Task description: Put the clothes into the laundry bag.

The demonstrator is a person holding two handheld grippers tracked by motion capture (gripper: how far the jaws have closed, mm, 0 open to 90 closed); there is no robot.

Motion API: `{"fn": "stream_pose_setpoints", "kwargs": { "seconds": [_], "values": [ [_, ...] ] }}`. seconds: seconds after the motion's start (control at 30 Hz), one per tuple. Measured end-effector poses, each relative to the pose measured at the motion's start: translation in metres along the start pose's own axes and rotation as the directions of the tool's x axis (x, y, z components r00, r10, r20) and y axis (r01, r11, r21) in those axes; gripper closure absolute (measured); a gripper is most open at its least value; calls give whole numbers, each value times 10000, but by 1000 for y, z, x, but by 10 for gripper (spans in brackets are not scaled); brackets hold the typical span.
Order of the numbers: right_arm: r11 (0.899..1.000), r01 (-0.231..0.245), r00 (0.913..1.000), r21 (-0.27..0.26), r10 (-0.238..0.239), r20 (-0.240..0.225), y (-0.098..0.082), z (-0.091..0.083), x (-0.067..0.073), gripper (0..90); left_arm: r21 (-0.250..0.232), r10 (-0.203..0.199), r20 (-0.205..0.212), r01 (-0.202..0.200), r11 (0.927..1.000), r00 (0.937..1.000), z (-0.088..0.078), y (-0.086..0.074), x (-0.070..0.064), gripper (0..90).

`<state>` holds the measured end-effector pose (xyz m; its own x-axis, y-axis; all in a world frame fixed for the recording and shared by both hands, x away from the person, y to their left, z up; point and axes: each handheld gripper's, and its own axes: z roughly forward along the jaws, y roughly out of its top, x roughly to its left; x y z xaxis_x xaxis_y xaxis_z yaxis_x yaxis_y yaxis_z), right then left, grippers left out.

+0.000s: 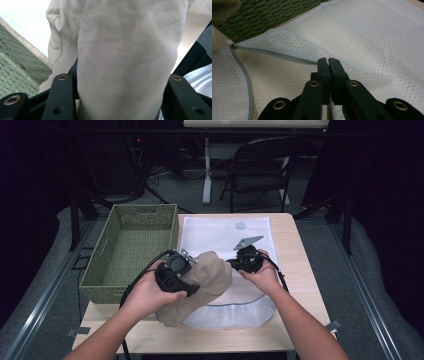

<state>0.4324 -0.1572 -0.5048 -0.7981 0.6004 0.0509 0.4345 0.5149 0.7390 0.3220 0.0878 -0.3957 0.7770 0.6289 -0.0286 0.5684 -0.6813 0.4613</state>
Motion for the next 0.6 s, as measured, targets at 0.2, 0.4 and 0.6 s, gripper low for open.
{"fn": "stream_pose_setpoints", "kwargs": {
  "seconds": [0.2,0.4,0.6],
  "values": [
    [10000,43,10000,-53,-43,9,0,0,0,880,22,196,173,-197,9998,9997,7,-1,-9,493],
    [10000,39,10000,-45,-39,-8,1,-1,1,880,256,464,320,-473,9986,9984,17,-2,-18,493],
    [10000,69,10000,-64,-69,-33,0,-1,2,880,369,545,374,-559,9978,9978,29,-5,-23,494]
  ]
}}
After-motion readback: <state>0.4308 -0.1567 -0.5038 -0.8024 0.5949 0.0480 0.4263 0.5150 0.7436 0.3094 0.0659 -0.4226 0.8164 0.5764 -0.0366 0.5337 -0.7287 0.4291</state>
